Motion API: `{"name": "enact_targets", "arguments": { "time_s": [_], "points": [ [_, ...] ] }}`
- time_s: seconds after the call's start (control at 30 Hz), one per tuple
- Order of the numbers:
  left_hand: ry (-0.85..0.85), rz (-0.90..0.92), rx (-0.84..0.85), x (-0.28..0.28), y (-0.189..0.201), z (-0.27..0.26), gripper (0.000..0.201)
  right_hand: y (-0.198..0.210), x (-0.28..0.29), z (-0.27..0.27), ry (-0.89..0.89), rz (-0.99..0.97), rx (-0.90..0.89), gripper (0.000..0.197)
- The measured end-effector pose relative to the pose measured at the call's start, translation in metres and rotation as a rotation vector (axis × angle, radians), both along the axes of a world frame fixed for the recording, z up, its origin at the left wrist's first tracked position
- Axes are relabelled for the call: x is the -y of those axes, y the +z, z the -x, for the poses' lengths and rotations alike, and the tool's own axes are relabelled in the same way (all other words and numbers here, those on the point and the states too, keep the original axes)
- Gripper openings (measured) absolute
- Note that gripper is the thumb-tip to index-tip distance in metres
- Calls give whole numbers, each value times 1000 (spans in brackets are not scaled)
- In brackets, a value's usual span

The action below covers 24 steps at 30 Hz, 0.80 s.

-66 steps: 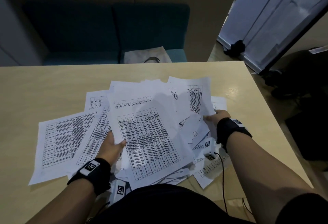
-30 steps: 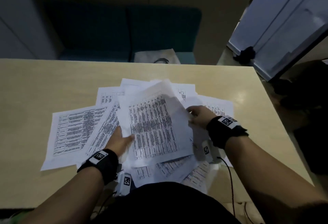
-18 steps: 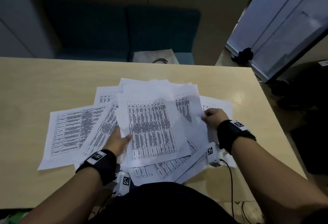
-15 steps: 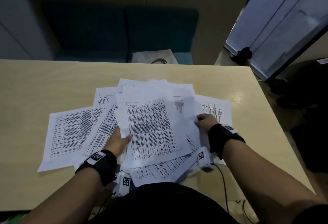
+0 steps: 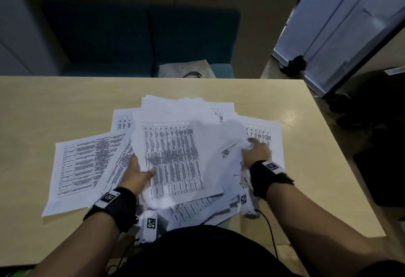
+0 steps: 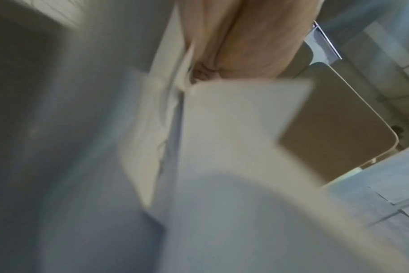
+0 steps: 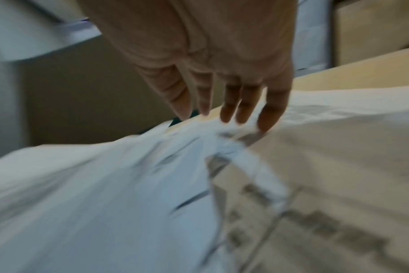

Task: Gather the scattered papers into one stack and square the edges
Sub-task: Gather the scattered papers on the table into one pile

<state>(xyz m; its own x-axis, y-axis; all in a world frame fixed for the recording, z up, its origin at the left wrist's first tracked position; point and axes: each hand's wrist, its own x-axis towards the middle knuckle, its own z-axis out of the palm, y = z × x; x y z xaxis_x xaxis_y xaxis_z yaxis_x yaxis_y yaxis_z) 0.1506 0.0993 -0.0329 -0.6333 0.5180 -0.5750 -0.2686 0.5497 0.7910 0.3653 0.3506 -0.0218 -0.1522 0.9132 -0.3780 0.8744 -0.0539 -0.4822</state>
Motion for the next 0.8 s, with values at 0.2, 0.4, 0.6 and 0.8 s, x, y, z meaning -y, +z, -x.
{"name": "enact_targets", "arguments": {
  "time_s": [0.2, 0.4, 0.6, 0.8],
  "points": [
    [-6, 39, 23, 9, 0, 9, 93, 11, -26, -47, -319, 55, 203, 80],
    [-33, 68, 4, 2, 1, 3, 91, 7, -29, -41, -351, 200, 5, 68],
    [-30, 73, 3, 4, -1, 4, 92, 3, -11, -31, -335, 170, -6, 103],
    [-20, 68, 10, 4, 0, 3, 92, 4, -7, -28, -178, 226, -121, 77]
  ]
}}
